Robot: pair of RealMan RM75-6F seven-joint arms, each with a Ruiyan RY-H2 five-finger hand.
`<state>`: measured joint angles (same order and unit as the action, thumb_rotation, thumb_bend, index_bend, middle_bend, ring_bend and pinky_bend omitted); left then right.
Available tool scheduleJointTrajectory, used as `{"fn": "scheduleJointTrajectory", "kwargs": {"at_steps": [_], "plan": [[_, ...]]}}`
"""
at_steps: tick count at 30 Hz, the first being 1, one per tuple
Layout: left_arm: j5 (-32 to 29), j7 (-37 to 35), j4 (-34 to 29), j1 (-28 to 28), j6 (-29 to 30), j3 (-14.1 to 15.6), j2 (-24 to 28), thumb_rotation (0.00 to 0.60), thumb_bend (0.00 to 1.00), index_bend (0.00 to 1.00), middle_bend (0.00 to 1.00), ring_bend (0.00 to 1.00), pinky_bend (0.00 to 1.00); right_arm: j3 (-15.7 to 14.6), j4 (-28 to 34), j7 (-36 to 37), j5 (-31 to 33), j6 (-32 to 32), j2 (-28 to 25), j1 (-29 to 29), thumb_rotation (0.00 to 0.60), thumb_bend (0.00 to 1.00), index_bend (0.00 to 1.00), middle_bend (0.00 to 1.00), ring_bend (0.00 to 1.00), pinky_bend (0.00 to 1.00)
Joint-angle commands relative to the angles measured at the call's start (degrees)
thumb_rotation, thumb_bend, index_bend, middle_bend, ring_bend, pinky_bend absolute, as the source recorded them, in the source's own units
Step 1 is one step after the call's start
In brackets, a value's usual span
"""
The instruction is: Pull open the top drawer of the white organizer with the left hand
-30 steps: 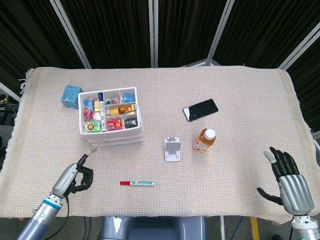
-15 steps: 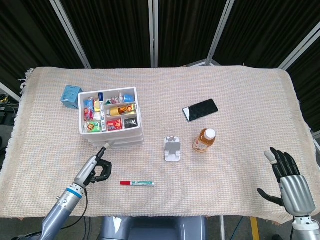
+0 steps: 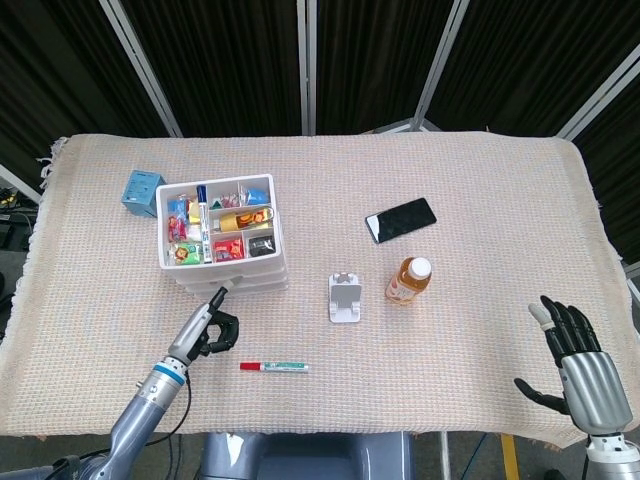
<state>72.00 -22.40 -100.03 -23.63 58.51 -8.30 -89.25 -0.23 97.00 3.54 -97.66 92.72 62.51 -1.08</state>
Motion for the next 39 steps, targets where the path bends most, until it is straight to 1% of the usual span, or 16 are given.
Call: {"fn": "scheduleJointTrajectory", "kwargs": {"at_steps": [1,10,19,29,39], "plan": [[-0.7,0.6,0.4,-0.3,-0.2,-0.3,-0.7,0.6,0.71,0.0,0.81,0.79,0.65,0.0,0.0,0.1,0.0,0.0,0.0,0.0,0.6,0.02,0.0,0.0,0.0,0.0],[-2.3,1.2,1.3,-1.1,-0.6,-1.1,-2.1,0.6,0.71,0.0,0.81,0.79,0.65,-0.1,0.0,0.0,-0.1,-0.2,0.0,0.0,0.6,0.02,0.0,0.0,0.0,0.0],[-1.4,0.7,1.9,-0.9,0.9,-1.5,-3.2,0.6,0.71,0.0,0.81,0.79,0.65,-0.2,0.0,-0.7,0.0,-0.6,0.3,-0.1,0.6,0.02,0.0,0.0,0.0,0.0],[-2.7,1.0,3.2,-2.3,-0.8,-2.3,-4.1,0.6,0.71,0.0,0.81,0.79,0.65,-0.3,-0.2,-1.5,0.0,-1.2,0.8,-0.2,0.6,0.02,0.0,0.0,0.0,0.0],[-3.6,1.3,2.8,-3.0,-1.7,-2.6,-4.1,0.6,0.71,0.0,0.81,0.79,0.65,-0.3,-0.3,-1.5,0.0,-1.2,0.9,-0.2,0.6,0.02,0.0,0.0,0.0,0.0]]}}
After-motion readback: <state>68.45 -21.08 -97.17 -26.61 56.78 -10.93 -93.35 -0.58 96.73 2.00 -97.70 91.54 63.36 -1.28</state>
